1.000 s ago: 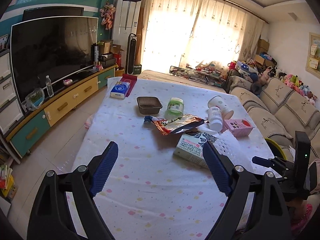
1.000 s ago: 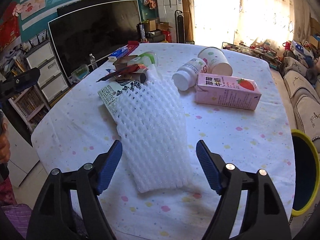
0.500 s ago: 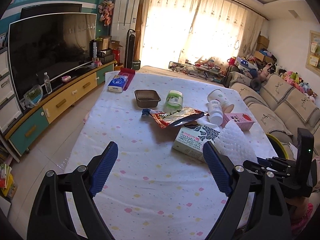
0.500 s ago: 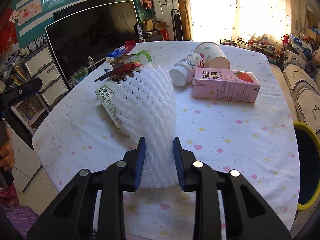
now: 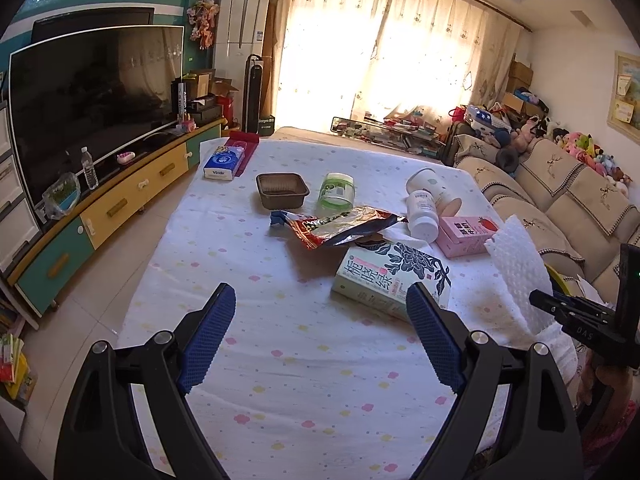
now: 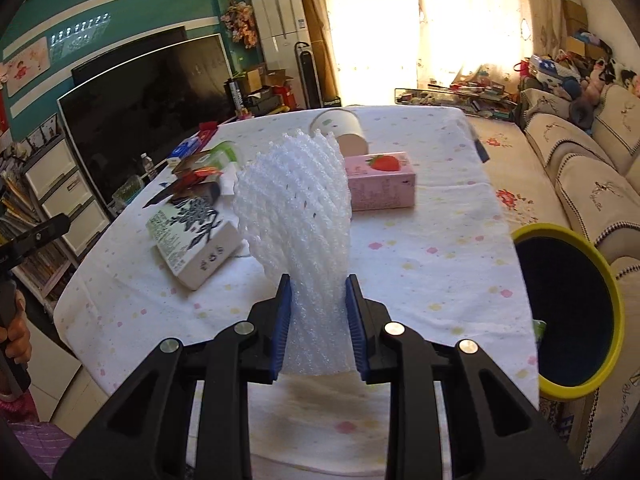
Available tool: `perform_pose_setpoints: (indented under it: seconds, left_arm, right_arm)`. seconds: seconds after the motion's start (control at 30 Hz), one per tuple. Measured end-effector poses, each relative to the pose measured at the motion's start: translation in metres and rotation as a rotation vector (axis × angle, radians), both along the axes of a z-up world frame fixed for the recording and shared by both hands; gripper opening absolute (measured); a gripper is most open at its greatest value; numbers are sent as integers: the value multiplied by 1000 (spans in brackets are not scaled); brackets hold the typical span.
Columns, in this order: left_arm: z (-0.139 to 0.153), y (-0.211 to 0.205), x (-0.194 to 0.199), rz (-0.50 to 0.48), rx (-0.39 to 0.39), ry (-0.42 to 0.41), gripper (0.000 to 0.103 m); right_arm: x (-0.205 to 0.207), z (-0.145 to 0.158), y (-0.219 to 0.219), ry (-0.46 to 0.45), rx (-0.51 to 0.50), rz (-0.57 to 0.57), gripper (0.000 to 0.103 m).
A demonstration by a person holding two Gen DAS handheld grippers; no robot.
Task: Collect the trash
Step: 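Carry the foam net over the bin and open the right gripper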
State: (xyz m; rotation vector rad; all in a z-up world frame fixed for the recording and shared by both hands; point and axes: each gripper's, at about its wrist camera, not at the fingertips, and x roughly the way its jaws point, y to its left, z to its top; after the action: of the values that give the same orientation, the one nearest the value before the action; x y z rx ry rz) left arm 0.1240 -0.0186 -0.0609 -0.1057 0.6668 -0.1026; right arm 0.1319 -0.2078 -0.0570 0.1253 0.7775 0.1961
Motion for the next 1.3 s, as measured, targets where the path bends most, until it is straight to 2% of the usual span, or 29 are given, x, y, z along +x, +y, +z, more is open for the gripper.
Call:
perform_pose_setpoints:
  seconds: [0.33, 0.6, 0.83, 1.0, 1.1, 1.3]
  left_arm:
    - [-7, -11, 10, -15, 11, 25, 86]
    - [-9, -30, 19, -49, 31, 39, 86]
    - [-16, -42, 27, -77, 39, 61, 86]
    - [-22, -48, 32, -96, 46, 74, 86]
    - [-26, -51, 37, -115, 42, 81, 86]
    - [-37, -52, 54, -169, 13, 101, 86]
  right_arm:
    - [-3, -19, -104, 29, -45, -309, 27]
    - [5, -43, -149, 75, -69, -442, 28]
    - [8, -58, -174, 108, -75, -525, 29]
    - [5, -63, -186, 116, -82, -575, 42]
    - [2, -62, -189, 107, -89, -588, 47]
    - [3, -62, -182, 110, -81, -567, 48]
